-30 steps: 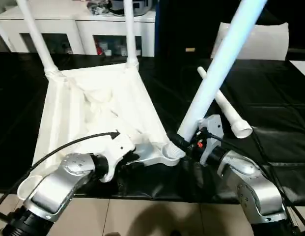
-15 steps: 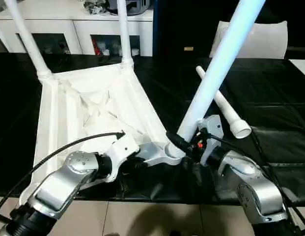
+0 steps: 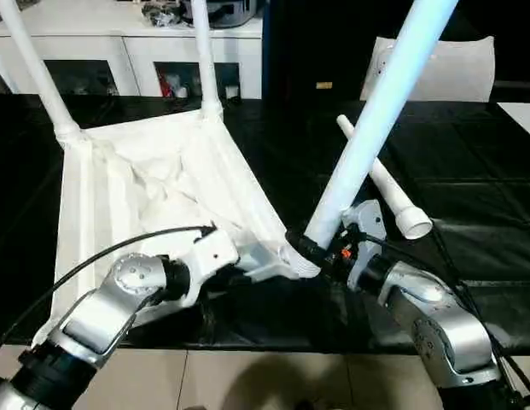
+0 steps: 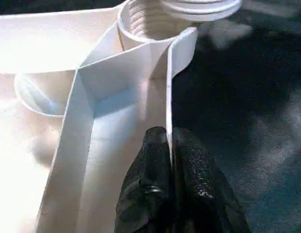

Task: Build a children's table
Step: Insert table leg to table base

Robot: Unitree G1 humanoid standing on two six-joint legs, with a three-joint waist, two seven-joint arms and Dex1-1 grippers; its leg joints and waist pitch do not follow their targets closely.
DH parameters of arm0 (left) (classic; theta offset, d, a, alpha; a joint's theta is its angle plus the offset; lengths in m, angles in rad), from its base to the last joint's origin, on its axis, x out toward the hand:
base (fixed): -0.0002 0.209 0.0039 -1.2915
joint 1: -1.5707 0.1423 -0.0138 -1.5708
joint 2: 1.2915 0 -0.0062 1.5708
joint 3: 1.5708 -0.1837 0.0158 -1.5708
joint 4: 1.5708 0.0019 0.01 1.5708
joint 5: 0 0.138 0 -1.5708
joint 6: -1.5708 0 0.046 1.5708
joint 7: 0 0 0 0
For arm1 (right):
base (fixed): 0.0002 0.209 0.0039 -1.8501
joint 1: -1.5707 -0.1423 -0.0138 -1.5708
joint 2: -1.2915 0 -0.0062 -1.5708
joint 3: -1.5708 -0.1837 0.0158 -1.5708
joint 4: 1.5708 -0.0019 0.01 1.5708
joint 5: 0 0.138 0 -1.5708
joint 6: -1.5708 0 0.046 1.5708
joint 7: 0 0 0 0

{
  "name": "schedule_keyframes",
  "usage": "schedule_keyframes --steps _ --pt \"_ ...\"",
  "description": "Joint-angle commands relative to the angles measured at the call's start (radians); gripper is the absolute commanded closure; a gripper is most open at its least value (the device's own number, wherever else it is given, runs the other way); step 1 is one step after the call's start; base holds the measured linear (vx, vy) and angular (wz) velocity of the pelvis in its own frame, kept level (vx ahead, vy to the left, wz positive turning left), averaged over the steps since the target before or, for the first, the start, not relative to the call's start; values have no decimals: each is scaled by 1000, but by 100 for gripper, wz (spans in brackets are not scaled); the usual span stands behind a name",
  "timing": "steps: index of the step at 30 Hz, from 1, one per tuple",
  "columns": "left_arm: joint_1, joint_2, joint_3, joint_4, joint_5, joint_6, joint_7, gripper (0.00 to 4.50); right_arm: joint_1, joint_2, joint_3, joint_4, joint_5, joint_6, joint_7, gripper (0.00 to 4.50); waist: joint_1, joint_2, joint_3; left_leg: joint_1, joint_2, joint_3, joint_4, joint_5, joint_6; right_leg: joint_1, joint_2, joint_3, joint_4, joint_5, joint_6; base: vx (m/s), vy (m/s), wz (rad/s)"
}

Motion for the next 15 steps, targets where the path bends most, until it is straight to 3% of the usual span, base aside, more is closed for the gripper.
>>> schedule_keyframes --steps 1,5,14,15 --pt "-22 3 27 1 8 13 18 392 -8 2 9 -26 10 9 4 257 1 6 -56 -11 21 -2 -82 -277 34 51 -81 49 -110 -528 -1 0 0 0" --pt "-26 -6 15 19 23 -4 15 349 -7 2 10 -28 11 11 3 257 1 7 -57 -9 22 -1 -84 -268 40 51 -82 53 -107 -496 -19 0 0 0" --pt "-36 -50 25 70 17 -34 18 348 -6 5 12 -29 9 13 5 257 11 5 -57 -9 23 3 -86 -247 41 53 -84 56 -106 -483 -29 0 0 0" --pt "-38 -55 24 72 15 -32 16 366 -6 5 13 -29 9 13 5 257 12 5 -58 -9 24 2 -87 -247 40 54 -84 56 -106 -480 -28 0 0 0"
